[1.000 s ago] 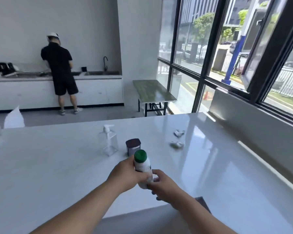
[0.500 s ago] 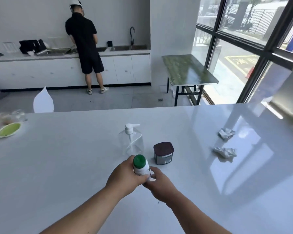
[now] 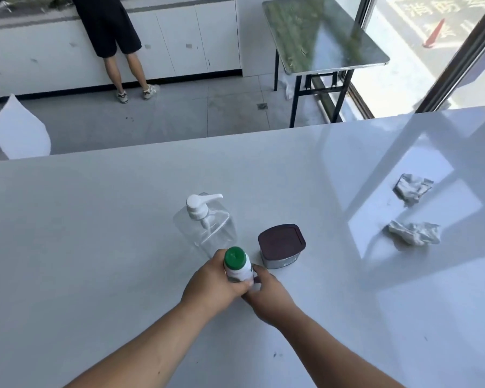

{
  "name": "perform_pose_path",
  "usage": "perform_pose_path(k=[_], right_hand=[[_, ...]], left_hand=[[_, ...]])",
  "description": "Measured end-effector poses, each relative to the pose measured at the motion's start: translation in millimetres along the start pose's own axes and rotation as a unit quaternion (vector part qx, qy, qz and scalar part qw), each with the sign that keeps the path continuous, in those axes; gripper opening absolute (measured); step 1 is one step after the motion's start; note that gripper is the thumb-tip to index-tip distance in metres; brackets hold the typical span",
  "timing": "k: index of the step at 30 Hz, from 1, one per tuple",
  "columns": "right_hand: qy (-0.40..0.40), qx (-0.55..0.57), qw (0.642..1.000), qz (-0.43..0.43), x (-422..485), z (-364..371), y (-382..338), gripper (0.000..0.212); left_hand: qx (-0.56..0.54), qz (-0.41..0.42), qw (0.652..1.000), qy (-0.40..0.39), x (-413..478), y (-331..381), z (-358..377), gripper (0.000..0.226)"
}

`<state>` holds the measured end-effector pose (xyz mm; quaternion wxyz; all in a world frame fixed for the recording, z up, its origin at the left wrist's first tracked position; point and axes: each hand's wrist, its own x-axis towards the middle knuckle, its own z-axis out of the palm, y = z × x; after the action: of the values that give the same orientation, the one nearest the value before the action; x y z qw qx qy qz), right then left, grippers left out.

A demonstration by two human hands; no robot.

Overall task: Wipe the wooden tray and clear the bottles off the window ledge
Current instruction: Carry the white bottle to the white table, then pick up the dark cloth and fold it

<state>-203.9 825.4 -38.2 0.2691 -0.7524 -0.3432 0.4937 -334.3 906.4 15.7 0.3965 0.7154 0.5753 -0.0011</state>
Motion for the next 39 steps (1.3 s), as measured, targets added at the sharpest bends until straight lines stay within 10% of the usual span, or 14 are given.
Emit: perform_pose_path(k=[4, 8, 17, 29, 39], right_hand=[[-0.003, -0.074, 0.997, 0.033, -12.5, -7.2, -12.3, 0.084], [0.038, -0.179, 0.982, 0.035, -50.6, -42.3, -41.1, 0.051], [0.444, -0.242, 0.863, 0.027, -288.2, -85.5, -57.8, 0.074], [0.646, -0.175, 0.706, 0.230, -619.3, -22.3, 88.3, 0.086], [0.677, -0.044, 0.669, 0.305, -823.5, 40.3, 270.8, 0.083]], left_hand=[[0.088, -0.003, 0.993, -0.073, -8.3, -9.7, -22.7, 0.088], [0.225, -0.004, 0.954, -0.200, -25.5, -10.8, -59.0, 0.088], [0.143, 0.357, 0.903, -0.189, -131.2, 93.3, -50.1, 0.079], [0.140, 0.645, 0.717, -0.224, -377.5, 160.6, 82.8, 0.091], [0.207, 0.672, 0.660, -0.262, -575.0, 158.5, 242.4, 0.078]])
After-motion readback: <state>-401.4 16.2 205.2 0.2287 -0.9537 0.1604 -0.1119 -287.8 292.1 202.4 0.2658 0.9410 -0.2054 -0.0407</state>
